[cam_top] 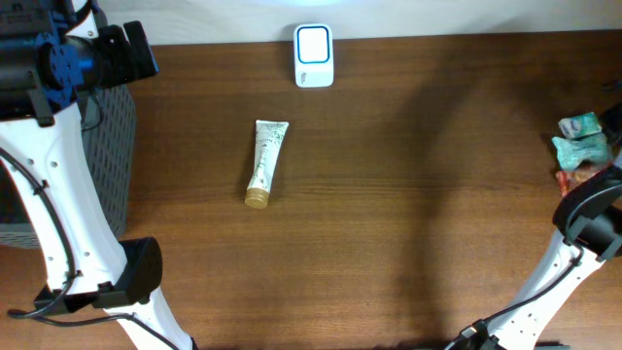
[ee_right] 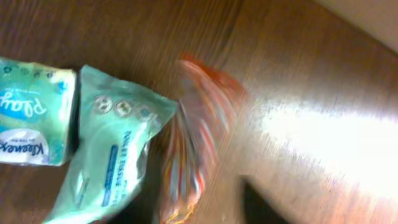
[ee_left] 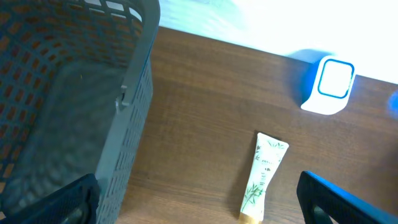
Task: Scan the item barcode
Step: 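Carry the red bar right and drop it beside the tissue packs, then reach the right gripper to the white Pantene tube and grasp it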
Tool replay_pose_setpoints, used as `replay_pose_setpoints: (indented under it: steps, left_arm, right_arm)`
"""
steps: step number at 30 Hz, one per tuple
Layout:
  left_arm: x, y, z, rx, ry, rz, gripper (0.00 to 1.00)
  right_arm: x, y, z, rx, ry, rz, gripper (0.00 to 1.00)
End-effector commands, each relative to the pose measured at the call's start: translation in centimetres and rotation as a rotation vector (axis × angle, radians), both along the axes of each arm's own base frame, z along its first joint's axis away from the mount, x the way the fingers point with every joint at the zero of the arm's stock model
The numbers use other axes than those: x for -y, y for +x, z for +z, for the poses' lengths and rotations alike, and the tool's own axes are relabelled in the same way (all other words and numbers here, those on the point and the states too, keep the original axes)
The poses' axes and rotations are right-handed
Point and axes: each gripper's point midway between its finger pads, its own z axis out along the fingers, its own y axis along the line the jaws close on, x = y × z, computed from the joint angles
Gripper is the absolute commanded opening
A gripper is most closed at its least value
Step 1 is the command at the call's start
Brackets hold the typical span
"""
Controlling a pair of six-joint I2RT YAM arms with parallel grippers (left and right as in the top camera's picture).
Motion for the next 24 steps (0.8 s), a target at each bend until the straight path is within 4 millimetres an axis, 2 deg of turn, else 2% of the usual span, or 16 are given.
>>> replay_pose_setpoints:
  steps: [1,3,4,6,7,9,10,11,12,14,16,19,23,24]
  left_arm:
    - [-0.1,-0.2,0.2,0.005,0.007,-0.004,0.99]
    - [-0.1,-0.2,0.2,0.005,0.007,-0.004,0.99]
    - [-0.1,-0.2,0.2,0.005,0.006,-0.004,0.99]
    - [-0.1,-0.2,0.2,0.005,0.006,-0.004,0.99]
    - [-0.1,-0.2,0.2,0.005,0.006,-0.004,0.99]
    - [-0.1,-0.2,0.2,0.005,0.007,-0.004,0.99]
    - [-0.1,-0.2,0.2,0.005,0.007,-0.004,0.99]
    - [-0.1,-0.2,0.2,0.005,0.006,-0.004,0.99]
    - [-0.1,-0.2,0.2,0.005,0.006,-0.004,0.99]
    - [-0.1,-0.2,0.2,0.005,0.006,-0.004,0.99]
    - [-0.1,-0.2,0.2,0.005,0.006,-0.004,0.99]
    - [-0.1,-0.2,0.2,0.005,0.007,-0.004,0.99]
    - [-0.1,-0.2,0.2,0.005,0.006,-0.004,0.99]
    - [-0.1,-0.2,0.2,0.005,0.006,-0.004,0.99]
  right_arm:
    - [-1.2,0.7,1.9,0.092,0.051,0.007,0.84]
    - [-2.9,1.8,1.5,0.130,0.128,0.039,0.89]
    - [-5.7,3.6,1.3,0.196,0.253,0.131,0.89]
    - [-11.3,7.0,1.8,0.343,0.492,0.336,0.88]
    - [-15.5,8.8,2.9,0.440,0.645,0.487,0.88]
    - [-23.1,10.3,5.0,0.536,0.863,0.705,0.88]
    - [-25.4,10.3,5.1,0.525,0.899,0.762,0.88]
    - [-29.1,10.4,4.9,0.467,0.915,0.862,0.88]
    - [-30.7,10.6,4.5,0.431,0.911,0.894,0.88]
    - [-36.2,10.8,4.1,0.358,0.912,1.000,0.88]
    - [-42.9,10.6,4.1,0.308,0.940,1.088,0.88]
    - [-52.4,9.6,2.8,0.199,0.873,1.088,0.88]
    - [-62.5,8.4,2.0,0.213,0.745,1.094,0.88]
    - [-64.2,8.0,1.6,0.216,0.710,1.078,0.88]
